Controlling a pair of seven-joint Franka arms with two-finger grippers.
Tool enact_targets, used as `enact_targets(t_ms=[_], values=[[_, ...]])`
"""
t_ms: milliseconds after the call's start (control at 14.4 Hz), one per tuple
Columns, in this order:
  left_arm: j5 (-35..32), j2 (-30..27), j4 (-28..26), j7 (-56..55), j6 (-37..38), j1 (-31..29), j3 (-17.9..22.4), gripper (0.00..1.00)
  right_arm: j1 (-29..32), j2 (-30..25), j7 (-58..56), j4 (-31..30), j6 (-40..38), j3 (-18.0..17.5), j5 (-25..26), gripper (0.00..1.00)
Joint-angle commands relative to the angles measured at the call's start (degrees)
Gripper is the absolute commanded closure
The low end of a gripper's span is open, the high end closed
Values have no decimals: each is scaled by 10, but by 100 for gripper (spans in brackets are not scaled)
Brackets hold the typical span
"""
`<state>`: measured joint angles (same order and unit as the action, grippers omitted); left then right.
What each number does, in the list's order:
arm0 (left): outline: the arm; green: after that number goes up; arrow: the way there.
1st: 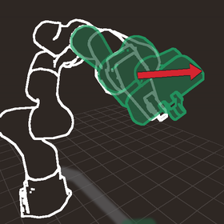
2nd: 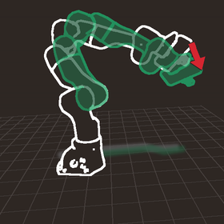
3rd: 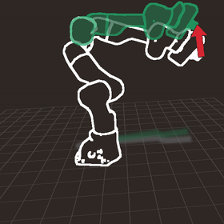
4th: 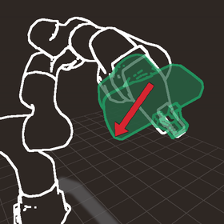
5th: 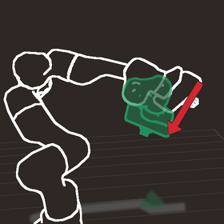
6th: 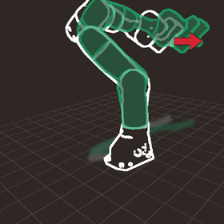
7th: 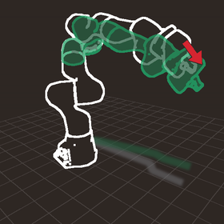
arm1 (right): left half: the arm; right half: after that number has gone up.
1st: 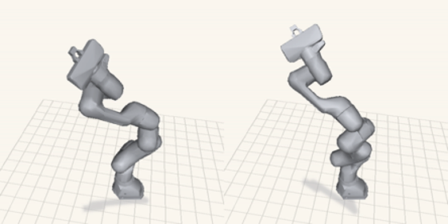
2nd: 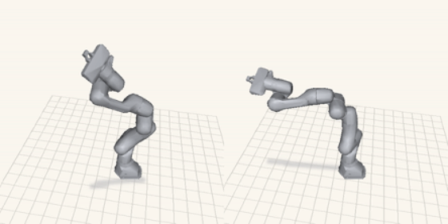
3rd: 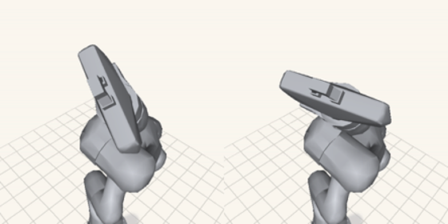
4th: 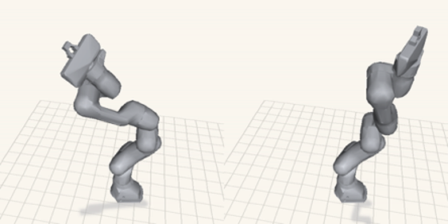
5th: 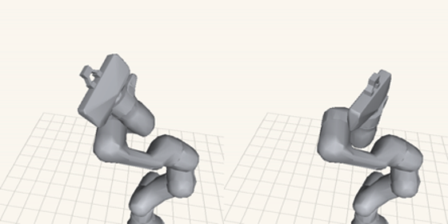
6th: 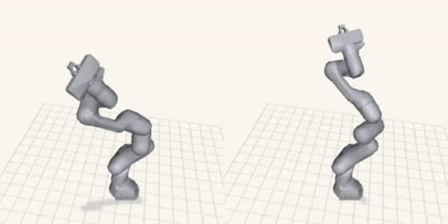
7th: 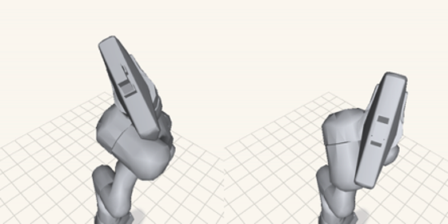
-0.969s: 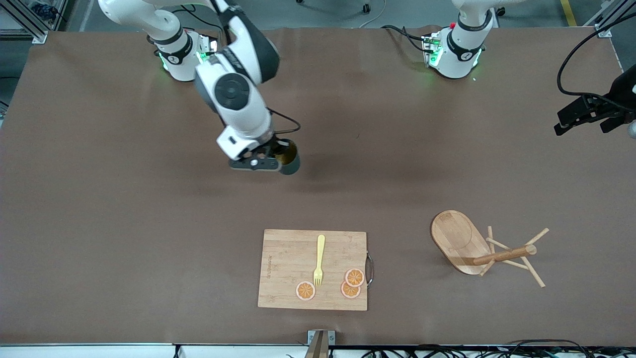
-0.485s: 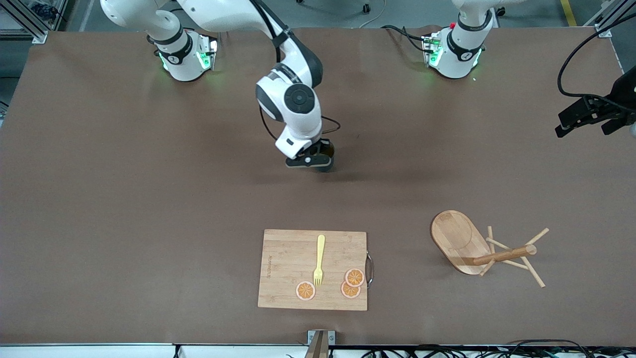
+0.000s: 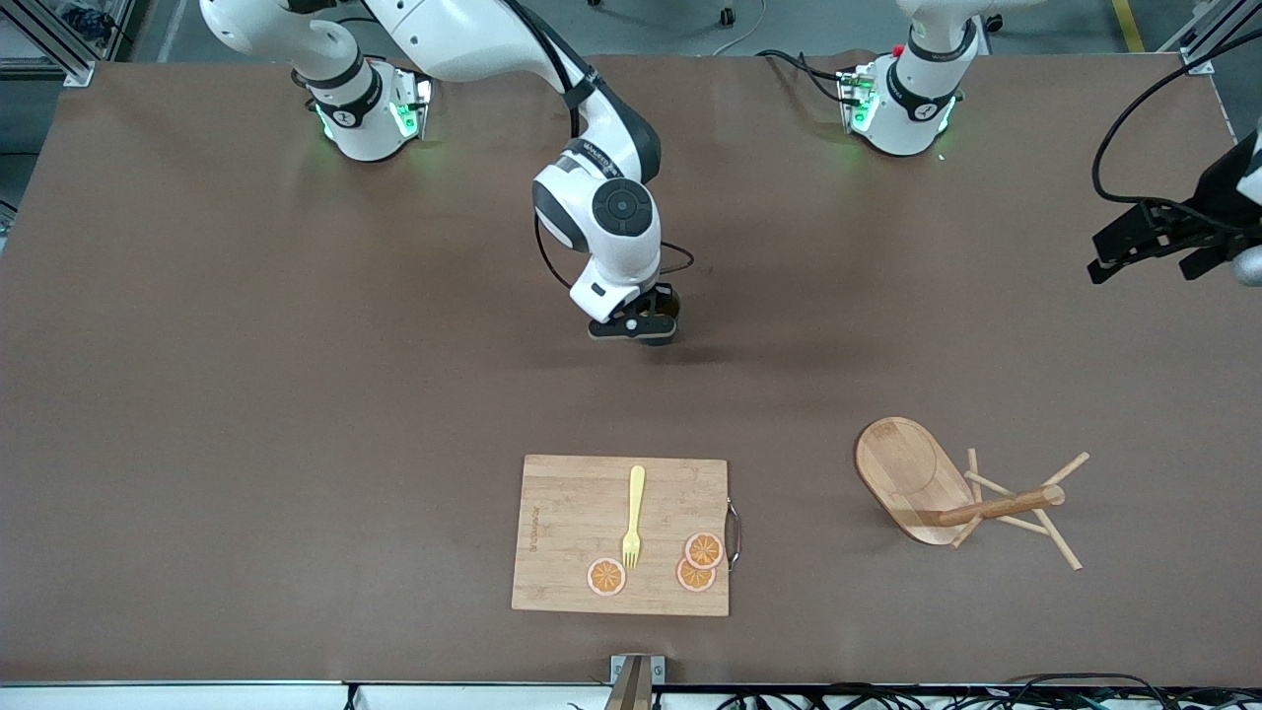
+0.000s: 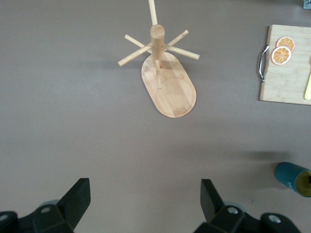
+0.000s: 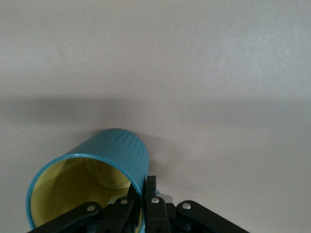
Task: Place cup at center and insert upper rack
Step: 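Carry the teal mug with the right gripper to the table center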
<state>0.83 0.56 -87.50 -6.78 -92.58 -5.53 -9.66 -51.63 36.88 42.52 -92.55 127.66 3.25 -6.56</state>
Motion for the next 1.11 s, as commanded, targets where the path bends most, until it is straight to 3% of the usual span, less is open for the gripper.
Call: enact_targets(t_ms=[0,208,692,831,1038], values=[[-12,9,9,-44,-2,16,-9,0,0,8,7,18,-5,4,1,0],[-22,14,8,-123,-8,57,-19,0,5,2,2,26,-18,5,1,0],[-59,54,6,-296,-10,184,-21,0,71,-80,-56,58,-175,7,-5,0],[-60,71,7,-384,-11,236,-20,0,123,-108,-85,57,-223,8,2,0],[-64,99,7,-525,-36,309,-20,0,229,-148,-258,58,-294,9,4,0]])
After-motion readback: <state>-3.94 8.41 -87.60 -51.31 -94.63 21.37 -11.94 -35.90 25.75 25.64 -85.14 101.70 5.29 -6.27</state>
